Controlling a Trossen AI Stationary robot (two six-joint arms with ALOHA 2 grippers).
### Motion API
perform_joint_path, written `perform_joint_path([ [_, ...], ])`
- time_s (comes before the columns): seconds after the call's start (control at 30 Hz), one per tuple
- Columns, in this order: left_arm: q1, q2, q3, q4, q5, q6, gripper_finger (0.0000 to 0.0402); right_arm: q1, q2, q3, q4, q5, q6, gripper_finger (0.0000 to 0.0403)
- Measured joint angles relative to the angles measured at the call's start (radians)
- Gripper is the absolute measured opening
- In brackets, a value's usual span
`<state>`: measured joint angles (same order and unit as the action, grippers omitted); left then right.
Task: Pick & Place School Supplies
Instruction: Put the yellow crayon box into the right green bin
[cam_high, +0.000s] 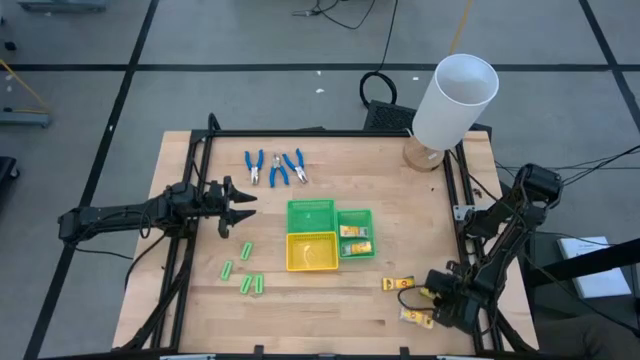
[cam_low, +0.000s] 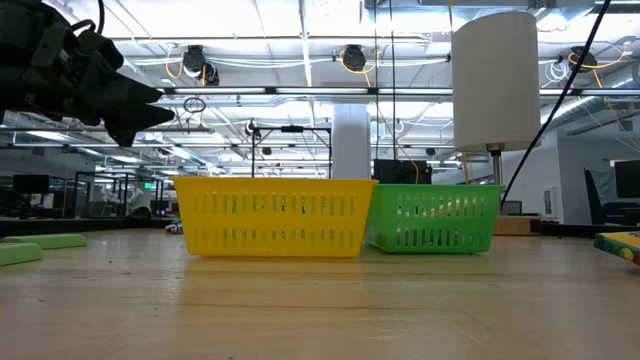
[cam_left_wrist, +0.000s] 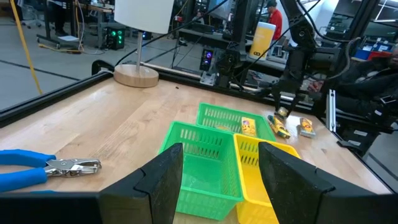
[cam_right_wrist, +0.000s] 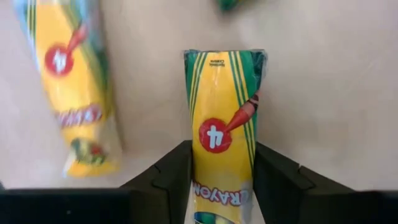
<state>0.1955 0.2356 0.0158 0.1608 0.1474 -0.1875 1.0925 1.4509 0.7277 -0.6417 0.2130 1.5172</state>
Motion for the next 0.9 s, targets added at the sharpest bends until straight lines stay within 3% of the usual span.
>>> perform_joint_path([
  [0.27,0.000,0.000,0.000,0.000,0.000,0.000,0.0214,-0.024,-0.117,-0.003,0.044,0.185,-0.131,0.0120],
  [0.53,0.000,0.000,0.000,0.000,0.000,0.000,0.0214,-0.058,-0.196,-0.002,0.237,0.406,-0.410,0.0125],
  [0.9,0.000,0.000,0.000,0.000,0.000,0.000,0.0214,-0.182,-0.196,-0.001,0.516,0.497,-0.856,0.0123],
])
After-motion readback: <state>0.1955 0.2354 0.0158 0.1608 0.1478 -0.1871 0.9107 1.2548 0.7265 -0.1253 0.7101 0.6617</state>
